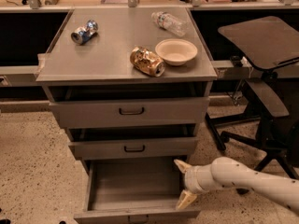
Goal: Close bottom drawer
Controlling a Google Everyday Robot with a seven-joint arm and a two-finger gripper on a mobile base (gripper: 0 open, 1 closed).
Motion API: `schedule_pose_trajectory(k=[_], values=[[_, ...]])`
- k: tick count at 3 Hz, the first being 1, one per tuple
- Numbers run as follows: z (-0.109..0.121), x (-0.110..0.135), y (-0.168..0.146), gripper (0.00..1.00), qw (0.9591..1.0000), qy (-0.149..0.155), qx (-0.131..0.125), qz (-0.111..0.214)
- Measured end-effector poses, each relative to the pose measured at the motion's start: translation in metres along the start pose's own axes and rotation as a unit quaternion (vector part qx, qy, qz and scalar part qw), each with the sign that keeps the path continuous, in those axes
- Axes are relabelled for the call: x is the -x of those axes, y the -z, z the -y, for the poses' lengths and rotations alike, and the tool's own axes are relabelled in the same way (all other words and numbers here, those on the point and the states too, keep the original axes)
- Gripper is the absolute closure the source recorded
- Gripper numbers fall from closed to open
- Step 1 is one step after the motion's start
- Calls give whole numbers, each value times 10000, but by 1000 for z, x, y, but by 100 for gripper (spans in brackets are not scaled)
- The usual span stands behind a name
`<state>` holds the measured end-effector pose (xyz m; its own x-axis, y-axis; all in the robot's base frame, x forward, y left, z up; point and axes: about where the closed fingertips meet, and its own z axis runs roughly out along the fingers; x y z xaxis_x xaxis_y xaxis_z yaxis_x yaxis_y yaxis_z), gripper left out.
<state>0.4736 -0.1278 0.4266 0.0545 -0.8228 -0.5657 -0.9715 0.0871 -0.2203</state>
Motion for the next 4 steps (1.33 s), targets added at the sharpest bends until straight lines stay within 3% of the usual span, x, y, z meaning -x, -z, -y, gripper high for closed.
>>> schedule_pose_trajectory(k=[1, 2, 3, 4], values=[[-21, -13, -33, 0, 9996, 49, 187, 214], [-22, -13, -34, 0, 9996, 49, 194, 215], [-28, -32, -55, 16, 9990, -66, 309, 315], [-46, -63, -98, 40, 9970, -310, 570, 428]])
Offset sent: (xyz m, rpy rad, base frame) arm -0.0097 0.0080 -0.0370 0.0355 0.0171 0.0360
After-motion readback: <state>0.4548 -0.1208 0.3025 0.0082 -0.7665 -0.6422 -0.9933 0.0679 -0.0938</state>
